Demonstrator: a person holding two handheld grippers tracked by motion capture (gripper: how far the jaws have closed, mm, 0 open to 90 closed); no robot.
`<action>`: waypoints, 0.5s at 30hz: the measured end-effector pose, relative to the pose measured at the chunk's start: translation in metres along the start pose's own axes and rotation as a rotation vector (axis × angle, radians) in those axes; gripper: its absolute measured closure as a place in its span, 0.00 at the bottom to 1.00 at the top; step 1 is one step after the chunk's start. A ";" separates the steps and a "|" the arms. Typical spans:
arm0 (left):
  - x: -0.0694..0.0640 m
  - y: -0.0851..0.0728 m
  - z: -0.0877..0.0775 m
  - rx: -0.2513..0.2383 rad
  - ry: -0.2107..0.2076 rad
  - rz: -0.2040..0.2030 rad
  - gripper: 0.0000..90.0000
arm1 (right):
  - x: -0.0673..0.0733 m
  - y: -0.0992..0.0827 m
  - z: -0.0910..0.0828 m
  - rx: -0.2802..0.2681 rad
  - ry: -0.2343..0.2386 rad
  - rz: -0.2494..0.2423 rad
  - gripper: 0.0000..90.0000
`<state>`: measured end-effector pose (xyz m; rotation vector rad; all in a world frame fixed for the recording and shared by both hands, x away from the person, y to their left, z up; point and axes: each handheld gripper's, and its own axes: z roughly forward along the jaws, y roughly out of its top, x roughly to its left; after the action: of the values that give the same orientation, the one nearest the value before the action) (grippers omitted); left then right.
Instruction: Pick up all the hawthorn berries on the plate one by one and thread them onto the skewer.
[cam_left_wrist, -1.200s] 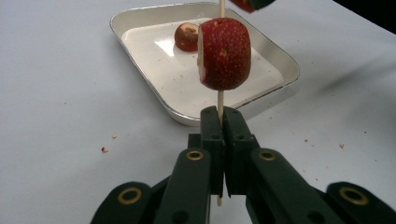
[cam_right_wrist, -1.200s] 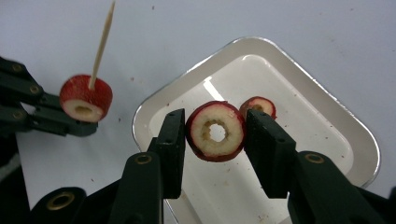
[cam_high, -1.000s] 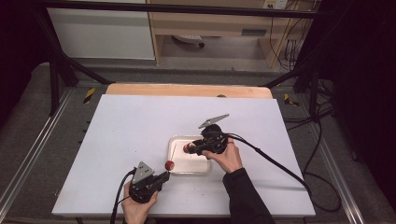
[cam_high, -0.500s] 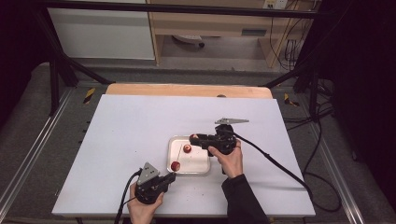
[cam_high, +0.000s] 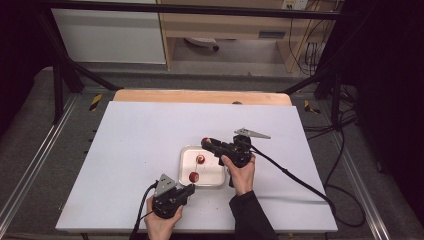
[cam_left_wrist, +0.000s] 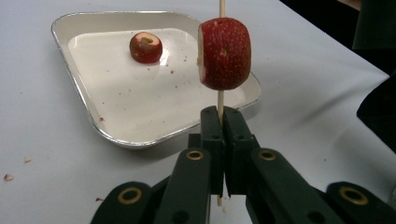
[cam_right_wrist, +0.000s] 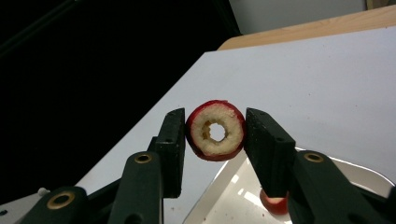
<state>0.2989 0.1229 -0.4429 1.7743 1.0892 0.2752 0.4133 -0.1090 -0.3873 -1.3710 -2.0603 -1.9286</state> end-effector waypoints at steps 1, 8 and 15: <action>-0.002 0.001 0.001 -0.003 0.001 -0.003 0.98 | 0.000 -0.001 0.001 -0.011 0.001 0.005 0.67; -0.008 0.004 0.009 -0.005 0.003 -0.031 0.98 | 0.001 -0.004 0.001 -0.058 0.012 0.029 0.67; -0.011 0.006 0.014 -0.013 0.012 -0.066 0.98 | 0.004 -0.005 0.001 -0.099 0.021 0.034 0.67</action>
<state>0.3043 0.1054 -0.4413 1.7239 1.1501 0.2522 0.4091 -0.1054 -0.3895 -1.3886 -1.9432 -2.0480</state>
